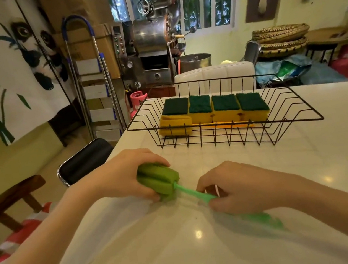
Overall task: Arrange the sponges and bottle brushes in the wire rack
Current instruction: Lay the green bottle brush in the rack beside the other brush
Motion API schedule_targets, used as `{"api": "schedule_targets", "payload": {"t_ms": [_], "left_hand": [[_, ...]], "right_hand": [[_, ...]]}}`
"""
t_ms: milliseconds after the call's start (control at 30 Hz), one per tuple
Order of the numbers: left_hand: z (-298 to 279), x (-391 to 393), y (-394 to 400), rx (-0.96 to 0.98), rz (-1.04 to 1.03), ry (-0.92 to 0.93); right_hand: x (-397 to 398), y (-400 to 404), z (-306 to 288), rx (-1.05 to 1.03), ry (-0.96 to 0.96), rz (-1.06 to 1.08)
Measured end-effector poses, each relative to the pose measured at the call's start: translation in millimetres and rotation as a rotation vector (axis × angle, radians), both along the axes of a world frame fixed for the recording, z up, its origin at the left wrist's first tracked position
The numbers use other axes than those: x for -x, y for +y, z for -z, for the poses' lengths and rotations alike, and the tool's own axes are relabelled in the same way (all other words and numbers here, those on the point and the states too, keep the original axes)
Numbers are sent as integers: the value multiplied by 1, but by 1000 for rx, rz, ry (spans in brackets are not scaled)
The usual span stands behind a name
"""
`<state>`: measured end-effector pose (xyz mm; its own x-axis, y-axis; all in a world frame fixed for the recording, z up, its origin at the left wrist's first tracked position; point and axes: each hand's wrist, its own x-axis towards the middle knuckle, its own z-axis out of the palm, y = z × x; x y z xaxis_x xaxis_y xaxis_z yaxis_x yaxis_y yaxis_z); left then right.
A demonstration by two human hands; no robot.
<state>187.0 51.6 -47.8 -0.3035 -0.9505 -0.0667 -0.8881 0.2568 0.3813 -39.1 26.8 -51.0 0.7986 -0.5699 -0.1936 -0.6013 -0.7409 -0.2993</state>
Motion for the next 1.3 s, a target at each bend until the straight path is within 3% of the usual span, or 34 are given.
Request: {"api": "schedule_targets", "payload": {"t_ms": [200,533,700,833,900,1000,1067,1233,1300], "left_hand": [[-23,23,-22,113,42,52],[-67,53,-76,357,113,230],[-75,67,-104,469,63,473],[-77,90,-118,613,-45,964],[-75,103,-121,491,-80,1056],[-64,118,-126,15,-19,910],[-60,122,-126,-180,30,854],[-59,113,-130,-167,45,808],[-60,107,-132,-130,66,749]], "right_hand": [[26,-29,-30,189,-44,110],[71,-65,-63,248,-279,284],[87,-82,-68,137,-419,363],[88,-97,-70,-9,-722,486],[83,-103,-68,-150,-928,558],[73,-106,-63,-384,-1189,583],[66,-105,-58,-484,-1306,576],[55,-104,-46,-503,-1466,599],[51,-104,-43,-437,-1433,626]]}}
